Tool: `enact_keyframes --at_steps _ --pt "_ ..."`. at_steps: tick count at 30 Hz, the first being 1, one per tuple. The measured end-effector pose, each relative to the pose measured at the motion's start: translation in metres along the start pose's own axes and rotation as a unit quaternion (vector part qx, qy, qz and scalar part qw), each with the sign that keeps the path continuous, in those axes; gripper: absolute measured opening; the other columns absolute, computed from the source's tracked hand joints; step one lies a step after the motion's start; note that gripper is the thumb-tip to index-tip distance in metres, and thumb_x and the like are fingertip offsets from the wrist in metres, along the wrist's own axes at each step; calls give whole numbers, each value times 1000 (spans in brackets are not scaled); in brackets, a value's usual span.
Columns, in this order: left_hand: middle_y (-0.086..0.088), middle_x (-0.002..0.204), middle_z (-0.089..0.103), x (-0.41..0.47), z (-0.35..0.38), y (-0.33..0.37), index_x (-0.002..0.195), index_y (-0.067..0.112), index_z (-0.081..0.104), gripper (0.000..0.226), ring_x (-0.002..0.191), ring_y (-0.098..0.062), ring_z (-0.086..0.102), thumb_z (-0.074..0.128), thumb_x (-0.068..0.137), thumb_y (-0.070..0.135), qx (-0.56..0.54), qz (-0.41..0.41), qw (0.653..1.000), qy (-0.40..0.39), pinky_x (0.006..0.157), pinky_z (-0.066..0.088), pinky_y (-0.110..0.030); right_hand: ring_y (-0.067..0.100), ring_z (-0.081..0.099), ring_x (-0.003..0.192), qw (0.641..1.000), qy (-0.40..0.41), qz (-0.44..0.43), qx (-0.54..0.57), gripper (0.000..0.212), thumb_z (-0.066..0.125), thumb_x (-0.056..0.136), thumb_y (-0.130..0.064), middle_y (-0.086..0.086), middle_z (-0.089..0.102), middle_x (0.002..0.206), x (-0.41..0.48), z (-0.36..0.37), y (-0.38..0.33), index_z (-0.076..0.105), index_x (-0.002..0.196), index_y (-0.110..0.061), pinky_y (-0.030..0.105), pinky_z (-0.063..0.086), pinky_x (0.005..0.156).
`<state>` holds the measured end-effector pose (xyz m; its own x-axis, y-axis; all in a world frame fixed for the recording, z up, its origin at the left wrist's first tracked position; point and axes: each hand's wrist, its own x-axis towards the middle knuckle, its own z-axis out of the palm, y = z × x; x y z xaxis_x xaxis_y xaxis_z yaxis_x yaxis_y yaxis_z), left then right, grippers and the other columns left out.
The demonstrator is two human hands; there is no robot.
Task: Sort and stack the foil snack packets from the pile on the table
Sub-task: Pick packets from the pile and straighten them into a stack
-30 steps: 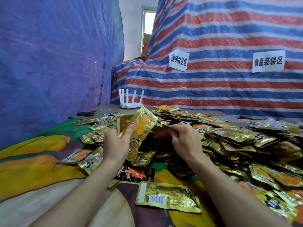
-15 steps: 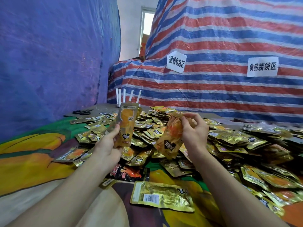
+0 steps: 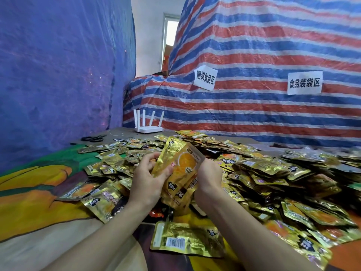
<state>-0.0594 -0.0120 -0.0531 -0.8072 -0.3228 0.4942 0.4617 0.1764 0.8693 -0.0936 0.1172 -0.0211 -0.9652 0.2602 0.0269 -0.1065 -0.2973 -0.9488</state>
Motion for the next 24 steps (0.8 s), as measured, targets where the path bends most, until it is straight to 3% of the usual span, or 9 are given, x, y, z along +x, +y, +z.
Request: enact_keyframes --at_steps 2,4,7,9,12,14,17,21,24 --pt "2 110 69 -2 0 1 124 30 56 47 84 -9 72 78 84 23 10 -2 999 -37 64 59 -24 14 51 50 1000 25 11 14 22 45 94 -8 1 58 64 -1 0 0 60 80 -14 17 40 42" --pt "5 102 70 -4 0 1 115 31 62 35 88 -8 70 78 85 22 77 27 993 -85 65 58 -21 22 56 60 999 38 12 18 20 45 95 -9 3 60 69 0 -2 0 62 86 -13 23 45 51" --pt "6 91 72 -10 6 1 104 27 65 19 88 -10 69 74 89 20 126 47 980 -150 74 61 -36 23 56 66 998 56 -20 -1 20 44 99 -10 5 59 75 2 -4 -2 62 91 -7 24 44 51" --pt "10 101 69 -14 10 2 112 30 59 22 94 -6 67 67 94 19 129 43 976 -169 81 60 -39 22 58 69 997 42 -58 8 29 39 105 -19 5 60 77 -3 -4 -4 58 87 -9 28 50 56" --pt "11 122 62 -17 17 3 135 34 45 50 113 -8 61 63 95 10 89 29 979 -181 97 53 -37 28 66 79 989 -2 -146 -31 53 28 108 -46 12 66 83 -15 0 0 59 86 -10 41 58 75" --pt "6 115 68 -17 18 1 133 30 48 50 110 -10 63 66 93 6 21 -2 979 -201 93 54 -33 34 65 82 976 -35 -209 -53 60 29 105 -57 17 66 84 -24 4 4 60 85 -8 48 56 78" --pt "-8 108 69 -17 16 -1 126 26 47 45 92 -9 68 72 89 17 -85 -61 966 -236 72 57 -25 18 61 69 958 -57 -268 -88 51 42 94 -62 1 62 73 -32 6 6 56 79 -15 42 53 68" --pt "-2 118 65 -14 15 -5 135 31 37 68 106 -10 65 69 76 38 -14 -54 965 -256 83 56 -29 19 56 68 966 -37 -201 -157 36 55 94 -42 -2 60 71 -25 2 1 58 79 -9 50 53 77" --pt "-3 101 74 -8 17 -4 118 23 58 53 96 -17 71 79 70 22 -24 -9 972 -235 77 57 -29 16 50 64 980 -75 -151 -104 28 51 78 -40 -2 55 63 -25 0 -6 58 64 -16 41 48 65"
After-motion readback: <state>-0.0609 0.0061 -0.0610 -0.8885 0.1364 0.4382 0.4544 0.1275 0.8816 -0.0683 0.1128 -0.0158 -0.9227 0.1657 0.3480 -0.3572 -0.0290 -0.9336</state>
